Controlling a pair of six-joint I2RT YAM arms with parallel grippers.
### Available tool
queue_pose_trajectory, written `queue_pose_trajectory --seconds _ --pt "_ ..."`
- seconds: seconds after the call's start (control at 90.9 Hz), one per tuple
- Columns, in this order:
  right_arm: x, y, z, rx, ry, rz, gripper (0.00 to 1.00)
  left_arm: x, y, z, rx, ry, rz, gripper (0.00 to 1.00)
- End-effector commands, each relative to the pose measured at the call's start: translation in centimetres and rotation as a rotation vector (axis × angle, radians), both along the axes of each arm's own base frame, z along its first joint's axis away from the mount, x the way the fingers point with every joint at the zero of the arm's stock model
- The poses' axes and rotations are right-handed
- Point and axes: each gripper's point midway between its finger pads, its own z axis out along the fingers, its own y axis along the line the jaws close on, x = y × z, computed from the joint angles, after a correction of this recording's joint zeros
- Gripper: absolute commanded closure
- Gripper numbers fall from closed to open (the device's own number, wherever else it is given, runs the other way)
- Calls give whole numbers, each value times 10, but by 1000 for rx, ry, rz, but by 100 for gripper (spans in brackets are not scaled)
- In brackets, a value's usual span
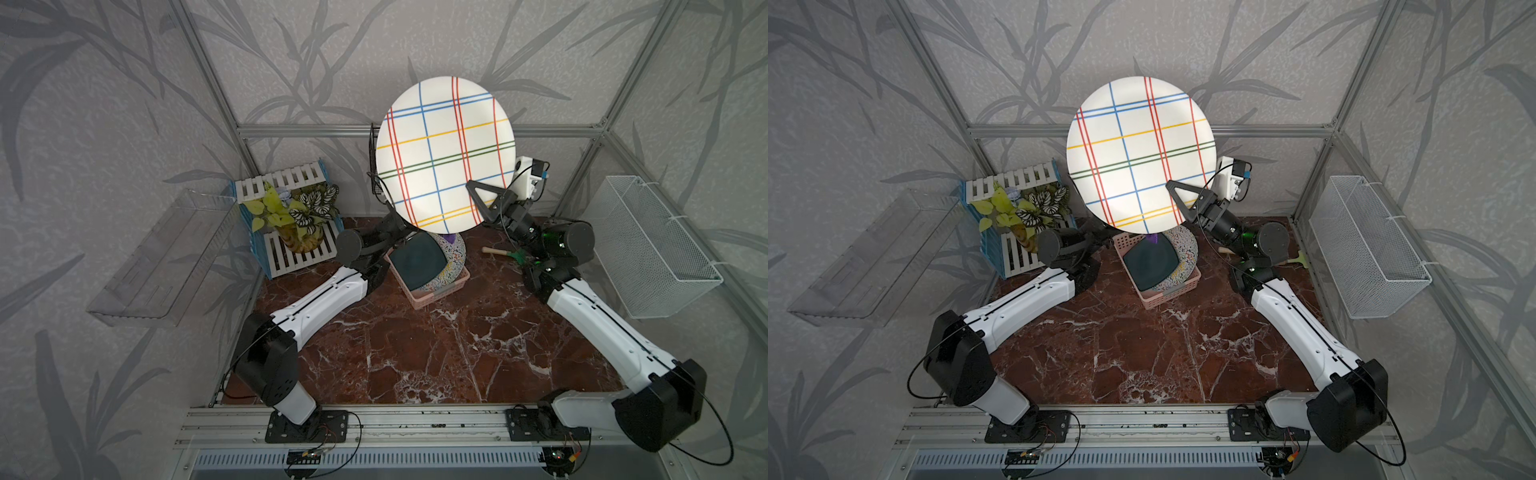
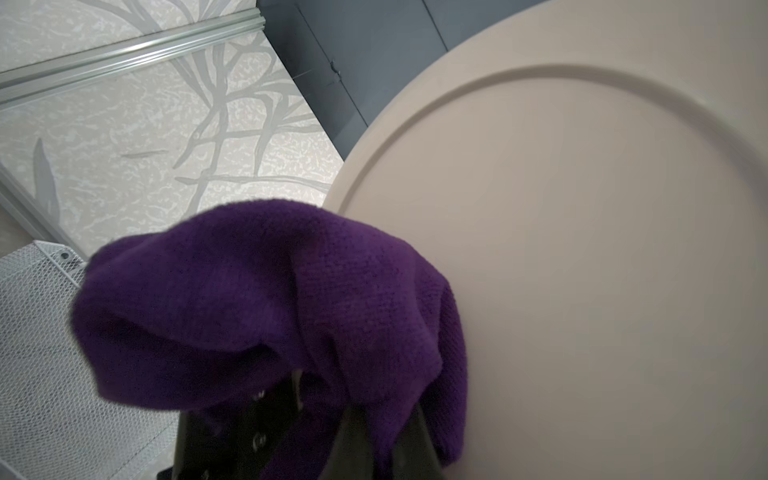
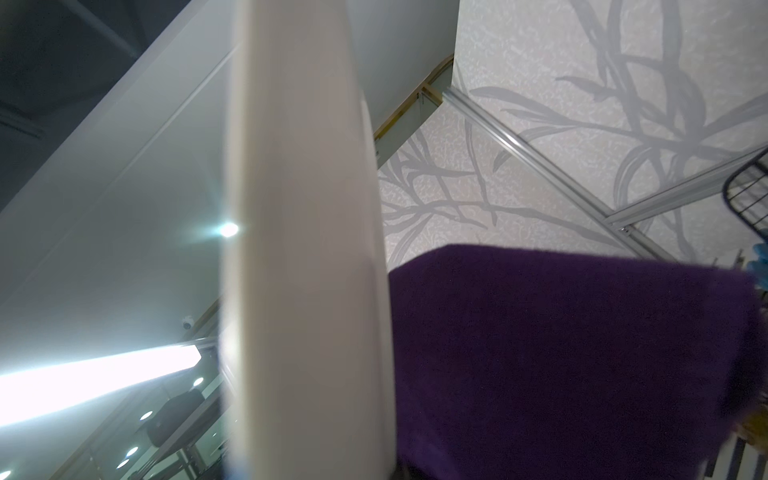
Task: Wipe the wet plate dry
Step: Wipe the plate with towel.
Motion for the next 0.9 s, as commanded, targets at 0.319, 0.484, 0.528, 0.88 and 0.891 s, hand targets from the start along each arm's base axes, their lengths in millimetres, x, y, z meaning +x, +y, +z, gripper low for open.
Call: queue_pose_trajectory --seconds 0.319,0.484,0.528,0.88,0.891 --pt "-14 44 -48 -77 74 46 100 -51 19 57 -195 -220 -104 100" --pt "31 9 -31 -25 120 -68 100 -73 4 41 -148 -235 -142 100" --pt "42 -8 -29 -15 137 -110 100 -70 8 32 -129 -207 -105 100" --pt "15 -157 -185 -422 612 -777 100 26 64 -76 617 -119 696 100" --pt "11 -163 -190 -439 628 -814 100 27 65 -77 626 -121 702 100"
